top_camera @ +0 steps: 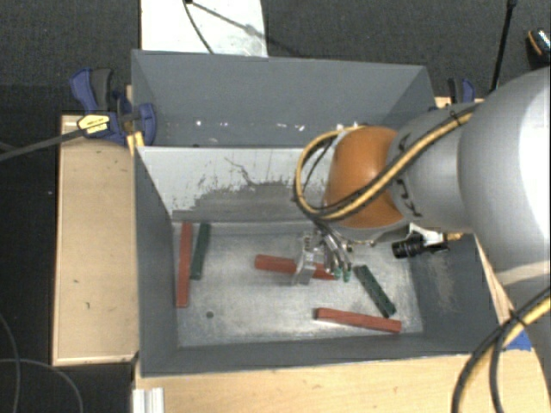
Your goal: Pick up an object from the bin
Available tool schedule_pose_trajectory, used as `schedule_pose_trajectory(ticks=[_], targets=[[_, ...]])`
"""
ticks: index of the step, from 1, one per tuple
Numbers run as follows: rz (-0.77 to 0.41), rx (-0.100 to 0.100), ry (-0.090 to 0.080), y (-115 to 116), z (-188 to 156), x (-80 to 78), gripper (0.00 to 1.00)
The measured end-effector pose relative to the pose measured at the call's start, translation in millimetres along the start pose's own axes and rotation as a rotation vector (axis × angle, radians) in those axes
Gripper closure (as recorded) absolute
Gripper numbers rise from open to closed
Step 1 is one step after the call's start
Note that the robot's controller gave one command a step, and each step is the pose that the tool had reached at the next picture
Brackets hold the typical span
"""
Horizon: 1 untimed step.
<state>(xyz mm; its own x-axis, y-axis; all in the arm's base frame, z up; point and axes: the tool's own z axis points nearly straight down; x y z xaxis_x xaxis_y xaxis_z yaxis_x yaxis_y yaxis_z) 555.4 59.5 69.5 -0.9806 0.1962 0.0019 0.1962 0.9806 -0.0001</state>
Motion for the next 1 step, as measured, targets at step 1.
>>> schedule_pose_trajectory(ticks=[1], targets=[[-0.007, -0.004, -0.011, 0.5, -93.8, -2.0, 1.0]])
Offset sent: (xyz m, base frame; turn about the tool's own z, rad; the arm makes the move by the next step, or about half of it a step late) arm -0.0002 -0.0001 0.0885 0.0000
